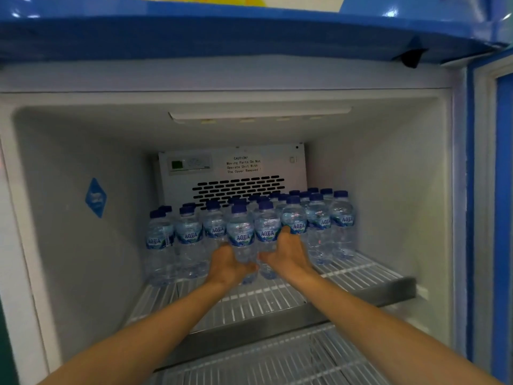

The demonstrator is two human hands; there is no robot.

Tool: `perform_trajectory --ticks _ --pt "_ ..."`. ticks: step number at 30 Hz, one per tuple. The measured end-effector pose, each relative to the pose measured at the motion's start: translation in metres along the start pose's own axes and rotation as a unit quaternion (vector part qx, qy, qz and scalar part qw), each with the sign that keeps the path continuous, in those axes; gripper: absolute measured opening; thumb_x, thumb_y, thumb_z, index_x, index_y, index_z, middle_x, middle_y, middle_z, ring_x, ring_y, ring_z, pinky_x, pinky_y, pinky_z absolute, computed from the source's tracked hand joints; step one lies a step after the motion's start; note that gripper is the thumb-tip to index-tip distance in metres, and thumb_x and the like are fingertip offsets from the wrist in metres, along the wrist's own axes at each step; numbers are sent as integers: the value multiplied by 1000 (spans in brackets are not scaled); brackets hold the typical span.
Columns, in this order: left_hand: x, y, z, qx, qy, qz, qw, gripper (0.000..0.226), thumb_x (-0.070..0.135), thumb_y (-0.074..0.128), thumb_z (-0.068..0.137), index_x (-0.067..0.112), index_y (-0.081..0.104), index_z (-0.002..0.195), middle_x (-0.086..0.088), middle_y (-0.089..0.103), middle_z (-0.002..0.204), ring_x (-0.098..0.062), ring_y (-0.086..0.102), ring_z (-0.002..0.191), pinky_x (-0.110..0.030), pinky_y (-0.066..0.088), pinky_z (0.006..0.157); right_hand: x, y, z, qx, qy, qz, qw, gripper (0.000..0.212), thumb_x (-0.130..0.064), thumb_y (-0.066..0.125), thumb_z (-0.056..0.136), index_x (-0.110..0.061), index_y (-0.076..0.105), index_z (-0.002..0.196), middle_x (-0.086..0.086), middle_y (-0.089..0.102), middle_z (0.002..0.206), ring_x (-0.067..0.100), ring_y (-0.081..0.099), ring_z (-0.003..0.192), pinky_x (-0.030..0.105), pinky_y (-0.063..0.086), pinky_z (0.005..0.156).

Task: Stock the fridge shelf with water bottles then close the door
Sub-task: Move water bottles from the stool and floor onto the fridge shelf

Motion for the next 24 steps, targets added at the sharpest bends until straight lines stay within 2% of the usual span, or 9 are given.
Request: perform_trajectory --ticks 3,6,12,21,24 --pt "1 4 3 11 -6 -17 1000 54 23 83 70 6 59 116 -3 67 110 -20 65 101 -32 54 88 0 -1 -2 17 -4 -7 1000 57 -30 79 76 -6 49 118 11 61 108 25 62 95 39 56 82" --pt "0 6 5 27 -3 -21 999 54 19 82 71 5 57 117 -2 63 110 -20 62 103 -27 49 87 -1 -2 -3 11 4 3 1000 61 -29 81 75 -4 48 120 13 61 109 26 63 97 41 56 83" --pt "-7 10 8 28 -4 -11 1000 58 22 83 70 5 57 118 -7 66 111 -14 59 95 -21 45 81 1 -2 -1 8 2 20 1000 61 -21 80 77 -3 45 123 12 61 110 27 63 101 38 55 85" --pt "-8 12 15 27 -22 -1 999 67 24 85 67 2 54 123 -9 64 116 -22 61 107 -23 47 83 4 0 4 17 0 -1 1000 56 -19 79 79 -1 47 121 15 58 111 27 62 97 35 55 82" --pt "-5 14 13 36 -22 3 999 77 21 84 69 -1 44 130 -11 60 121 -24 58 111 -23 44 85 5 -1 3 12 17 -20 1000 50 -20 74 83 0 47 120 16 59 107 28 63 94 32 53 74"
Point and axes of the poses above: each hand's wrist, its own z-axis towards the middle knuckle, its own y-axis out of the palm, x = y × z, the point moved 4 cm from there along z, towards the middle knuckle
